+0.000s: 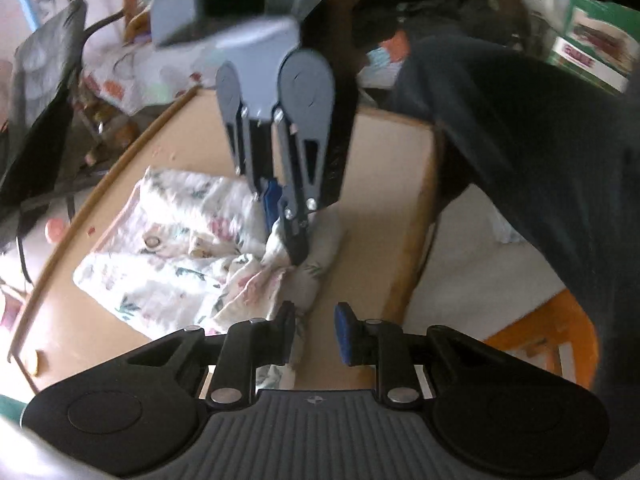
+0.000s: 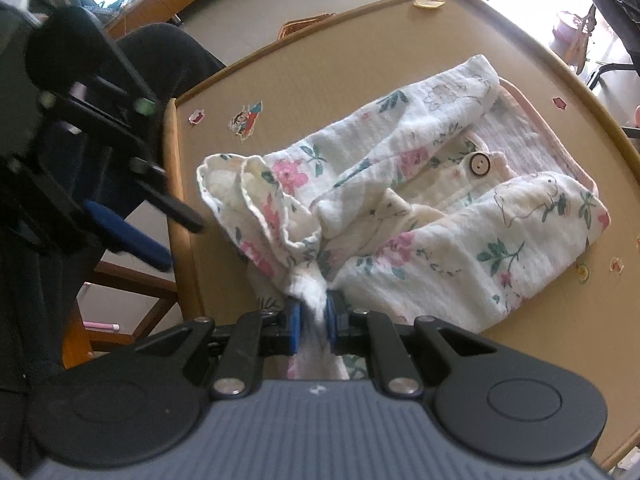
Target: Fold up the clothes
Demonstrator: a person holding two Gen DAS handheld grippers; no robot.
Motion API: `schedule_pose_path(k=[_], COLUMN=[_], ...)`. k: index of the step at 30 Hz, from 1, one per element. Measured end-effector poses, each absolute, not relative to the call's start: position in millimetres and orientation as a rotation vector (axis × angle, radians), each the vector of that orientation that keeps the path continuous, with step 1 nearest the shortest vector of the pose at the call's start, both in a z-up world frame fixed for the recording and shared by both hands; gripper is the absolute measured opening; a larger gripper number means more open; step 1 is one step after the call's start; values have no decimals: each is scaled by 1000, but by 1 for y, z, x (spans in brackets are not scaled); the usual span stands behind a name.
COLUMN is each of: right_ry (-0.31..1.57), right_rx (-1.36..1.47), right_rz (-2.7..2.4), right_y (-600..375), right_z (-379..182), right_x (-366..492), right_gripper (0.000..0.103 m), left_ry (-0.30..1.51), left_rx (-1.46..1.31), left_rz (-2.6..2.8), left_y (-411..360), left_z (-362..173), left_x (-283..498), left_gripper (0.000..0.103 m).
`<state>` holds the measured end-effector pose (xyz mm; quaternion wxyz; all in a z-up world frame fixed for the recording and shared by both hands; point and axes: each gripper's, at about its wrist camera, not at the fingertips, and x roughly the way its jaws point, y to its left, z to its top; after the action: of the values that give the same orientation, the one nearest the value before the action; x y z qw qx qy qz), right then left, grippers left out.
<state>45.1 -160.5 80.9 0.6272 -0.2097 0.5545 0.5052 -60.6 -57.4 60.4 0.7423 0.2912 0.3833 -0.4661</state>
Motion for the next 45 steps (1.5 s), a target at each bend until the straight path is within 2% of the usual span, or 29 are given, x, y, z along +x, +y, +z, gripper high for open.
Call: schedule_pose_path(k=[10, 19, 25, 35, 40, 45], right_ry=[1241, 1172, 1108, 888, 943, 967], right_rx=[-526, -690, -746, -572, -651, -632], right_rz=[1145, 1146, 1070, 1018, 1110, 1011], right_y=[-153, -136, -136, -171, -164, -161], right_z=[81, 108, 104, 150, 124, 93], right_x=[26, 12, 16, -3, -32, -21], right_gripper=[13, 17, 20, 20, 20, 19], left_ry=[889, 893, 867, 861, 855, 846], left_rx=[589, 567, 559, 433, 457, 495], left_rz=[-875, -886, -885, -847, -854, -860], left_y=[-68, -63, -60, -49, -53, -55], left_z=[23, 25, 29, 32, 30, 28], left_x=[-43, -43, -46, -34, -31, -31], left_gripper=[26, 26, 26, 26, 26, 26])
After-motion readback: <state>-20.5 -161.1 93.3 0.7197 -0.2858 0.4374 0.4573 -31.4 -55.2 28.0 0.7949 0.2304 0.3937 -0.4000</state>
